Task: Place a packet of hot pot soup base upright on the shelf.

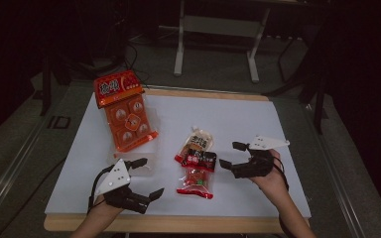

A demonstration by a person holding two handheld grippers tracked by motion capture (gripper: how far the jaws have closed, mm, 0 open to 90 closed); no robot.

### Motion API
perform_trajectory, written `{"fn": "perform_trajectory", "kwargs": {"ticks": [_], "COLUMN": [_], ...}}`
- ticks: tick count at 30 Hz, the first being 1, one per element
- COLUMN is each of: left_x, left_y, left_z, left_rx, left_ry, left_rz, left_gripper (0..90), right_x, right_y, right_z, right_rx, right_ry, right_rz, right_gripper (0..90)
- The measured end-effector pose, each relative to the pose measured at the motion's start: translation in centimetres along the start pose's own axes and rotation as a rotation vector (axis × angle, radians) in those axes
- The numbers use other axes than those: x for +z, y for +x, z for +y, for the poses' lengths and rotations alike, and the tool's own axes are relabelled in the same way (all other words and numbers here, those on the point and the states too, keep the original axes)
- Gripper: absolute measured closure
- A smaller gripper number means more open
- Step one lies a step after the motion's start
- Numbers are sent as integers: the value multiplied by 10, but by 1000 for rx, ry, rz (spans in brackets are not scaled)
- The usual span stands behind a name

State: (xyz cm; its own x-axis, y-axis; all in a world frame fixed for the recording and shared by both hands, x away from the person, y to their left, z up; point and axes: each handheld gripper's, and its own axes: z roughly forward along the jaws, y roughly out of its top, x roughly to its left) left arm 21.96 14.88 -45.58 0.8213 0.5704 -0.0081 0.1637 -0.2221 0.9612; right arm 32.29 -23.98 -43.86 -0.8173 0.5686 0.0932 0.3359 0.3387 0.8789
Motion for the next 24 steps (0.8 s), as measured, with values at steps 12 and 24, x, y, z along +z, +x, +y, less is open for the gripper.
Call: {"fn": "perform_trajectory", "kwargs": {"ticks": [12, 24], "left_x": [6, 10], "left_y": [-4, -3], "left_z": [-14, -22], "left_rx": [-1, -27], "left_ry": [30, 35], "left_rz": [-7, -17], "left_gripper": [14, 14], "right_x": [23, 45], "right_y": [-14, -25], "right_z": [-13, -18], "right_rx": [9, 26], "right_ry": [32, 73], "right_rz": [12, 19], "right_gripper": [214, 224]}}
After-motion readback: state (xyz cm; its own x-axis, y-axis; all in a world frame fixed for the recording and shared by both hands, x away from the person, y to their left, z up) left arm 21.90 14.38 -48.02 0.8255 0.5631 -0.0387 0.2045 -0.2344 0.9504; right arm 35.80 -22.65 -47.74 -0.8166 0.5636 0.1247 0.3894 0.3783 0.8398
